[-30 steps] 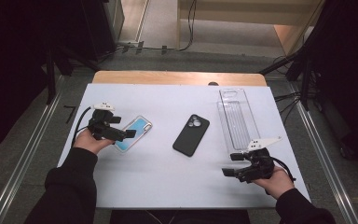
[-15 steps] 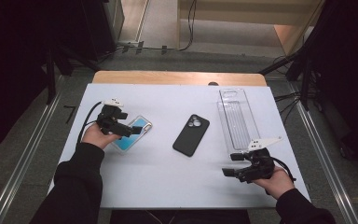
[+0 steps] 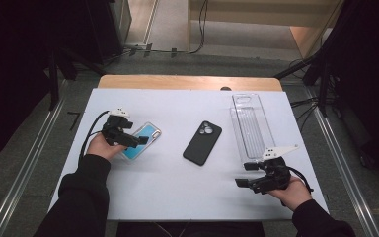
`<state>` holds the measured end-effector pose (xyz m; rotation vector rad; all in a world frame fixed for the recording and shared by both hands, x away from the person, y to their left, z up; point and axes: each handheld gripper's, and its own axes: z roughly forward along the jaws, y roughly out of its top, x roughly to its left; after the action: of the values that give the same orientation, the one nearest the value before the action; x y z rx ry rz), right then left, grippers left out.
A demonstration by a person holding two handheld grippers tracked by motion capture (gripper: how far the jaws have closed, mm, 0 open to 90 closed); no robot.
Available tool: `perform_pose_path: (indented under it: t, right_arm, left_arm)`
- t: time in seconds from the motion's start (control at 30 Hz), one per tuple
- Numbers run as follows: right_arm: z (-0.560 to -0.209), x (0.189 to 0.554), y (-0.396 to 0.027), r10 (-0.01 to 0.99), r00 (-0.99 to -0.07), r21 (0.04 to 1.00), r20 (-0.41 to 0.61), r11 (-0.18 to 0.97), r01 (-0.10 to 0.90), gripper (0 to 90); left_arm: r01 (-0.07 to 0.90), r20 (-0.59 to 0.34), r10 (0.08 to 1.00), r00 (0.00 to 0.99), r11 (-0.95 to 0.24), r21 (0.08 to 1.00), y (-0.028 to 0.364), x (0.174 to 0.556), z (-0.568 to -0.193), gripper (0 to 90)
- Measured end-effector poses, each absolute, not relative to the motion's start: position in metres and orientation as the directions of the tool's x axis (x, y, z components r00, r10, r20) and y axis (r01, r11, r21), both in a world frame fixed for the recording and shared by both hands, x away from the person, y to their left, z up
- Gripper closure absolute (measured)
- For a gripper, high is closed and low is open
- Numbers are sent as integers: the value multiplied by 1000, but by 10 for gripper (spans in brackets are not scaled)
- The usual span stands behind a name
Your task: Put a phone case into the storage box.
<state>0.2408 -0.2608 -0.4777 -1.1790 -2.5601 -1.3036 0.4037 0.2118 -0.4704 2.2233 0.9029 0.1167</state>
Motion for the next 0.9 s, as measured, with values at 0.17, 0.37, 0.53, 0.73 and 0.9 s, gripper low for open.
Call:
perform_pose_path:
  t: [0.17, 0.37, 0.53, 0.73, 0.9]
  right_arm:
    - [-478, 240, -261, 610, -711, 679, 349, 359, 641, 203]
    - [-478, 240, -261, 609, -712, 679, 350, 359, 641, 202]
    - [-478, 240, -260, 607, -714, 679, 349, 361, 639, 202]
    - [-478, 240, -260, 606, -715, 678, 349, 364, 639, 203]
    - [-478, 240, -260, 608, -715, 677, 346, 365, 639, 203]
  left_arm:
    - [574, -161, 639, 752, -515, 637, 210, 404, -478, 0]
    - [576, -139, 644, 752, -540, 614, 208, 403, -485, 0]
    - [577, -128, 644, 754, -557, 597, 206, 402, -491, 0]
    - [566, -91, 644, 760, -586, 580, 200, 401, -495, 0]
    - [539, -19, 640, 768, -630, 559, 195, 397, -496, 5]
